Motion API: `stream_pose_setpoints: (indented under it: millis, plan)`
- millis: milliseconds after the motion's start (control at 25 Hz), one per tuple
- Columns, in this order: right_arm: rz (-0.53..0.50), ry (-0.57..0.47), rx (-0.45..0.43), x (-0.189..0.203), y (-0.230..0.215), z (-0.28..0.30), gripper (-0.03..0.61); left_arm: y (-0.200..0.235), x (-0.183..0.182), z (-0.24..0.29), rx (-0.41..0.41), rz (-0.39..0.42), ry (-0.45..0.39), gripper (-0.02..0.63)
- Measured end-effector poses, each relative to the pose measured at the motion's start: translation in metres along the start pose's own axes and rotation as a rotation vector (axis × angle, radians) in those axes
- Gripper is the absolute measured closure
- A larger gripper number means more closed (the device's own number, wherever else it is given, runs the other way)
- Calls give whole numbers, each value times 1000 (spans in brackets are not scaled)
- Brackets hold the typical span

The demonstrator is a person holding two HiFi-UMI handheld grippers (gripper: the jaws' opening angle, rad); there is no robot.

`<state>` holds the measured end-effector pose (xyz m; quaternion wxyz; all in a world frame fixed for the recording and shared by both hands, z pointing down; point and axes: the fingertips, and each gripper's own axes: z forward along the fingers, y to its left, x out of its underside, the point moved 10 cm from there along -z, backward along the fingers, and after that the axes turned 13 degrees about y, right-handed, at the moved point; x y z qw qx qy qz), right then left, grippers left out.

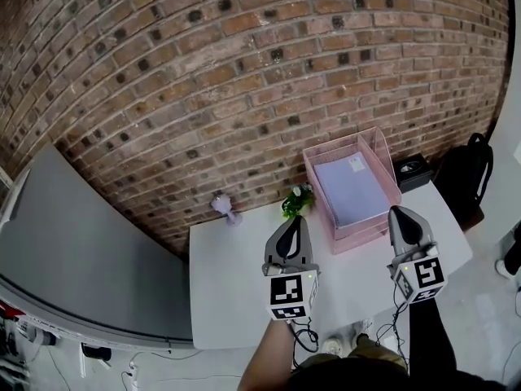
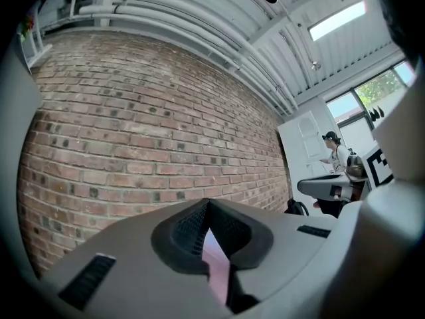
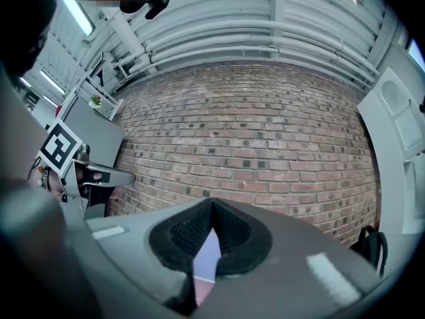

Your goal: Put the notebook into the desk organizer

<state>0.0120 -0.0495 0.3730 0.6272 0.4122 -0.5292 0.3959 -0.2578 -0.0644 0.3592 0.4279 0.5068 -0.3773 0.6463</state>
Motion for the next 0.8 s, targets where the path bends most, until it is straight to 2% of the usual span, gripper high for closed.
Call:
stream_pose_setpoints:
  millis: [560,800]
  plan:
    - [0,7,-23,-3,21,6,578,15,6,-15,-22,15,10,607]
    - [-23,10,-34,-5,21,11,578,12,5,-10,-4,21,-10,607]
